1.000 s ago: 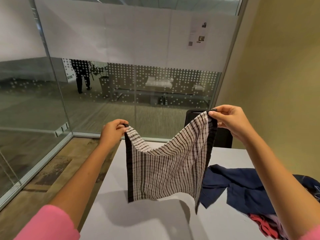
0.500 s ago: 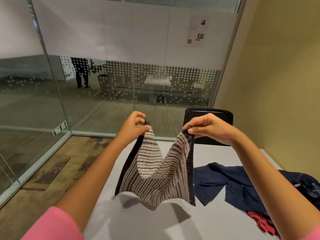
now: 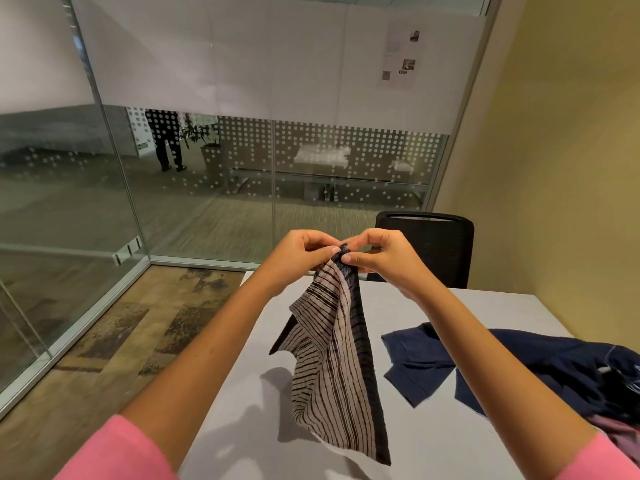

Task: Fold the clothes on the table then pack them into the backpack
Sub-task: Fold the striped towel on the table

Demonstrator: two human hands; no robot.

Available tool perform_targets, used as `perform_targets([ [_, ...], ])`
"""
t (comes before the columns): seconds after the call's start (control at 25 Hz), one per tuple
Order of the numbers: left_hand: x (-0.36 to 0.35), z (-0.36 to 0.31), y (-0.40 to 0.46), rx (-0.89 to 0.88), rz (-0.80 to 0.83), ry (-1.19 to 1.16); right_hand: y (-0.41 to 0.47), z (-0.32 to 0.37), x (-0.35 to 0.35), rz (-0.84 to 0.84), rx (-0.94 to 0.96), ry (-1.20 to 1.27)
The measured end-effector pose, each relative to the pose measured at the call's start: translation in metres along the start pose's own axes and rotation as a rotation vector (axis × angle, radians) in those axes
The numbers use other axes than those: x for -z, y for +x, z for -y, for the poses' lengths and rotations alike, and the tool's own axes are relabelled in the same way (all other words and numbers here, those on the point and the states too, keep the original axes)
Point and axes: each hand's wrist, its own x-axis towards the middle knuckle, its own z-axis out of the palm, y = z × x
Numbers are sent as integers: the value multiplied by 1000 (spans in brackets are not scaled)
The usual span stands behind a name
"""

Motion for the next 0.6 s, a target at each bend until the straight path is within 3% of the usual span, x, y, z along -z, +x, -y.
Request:
perform_targets([
  [0.24,1,9,-2,-55,16,107,4,-10,1,-191,29,15],
  [0.48,13,49,-20,33,198,354,9,-15,27,-410,45,47],
  [0.6,23,63,-21,50,120,493,11,-19,44,-529,46,41],
])
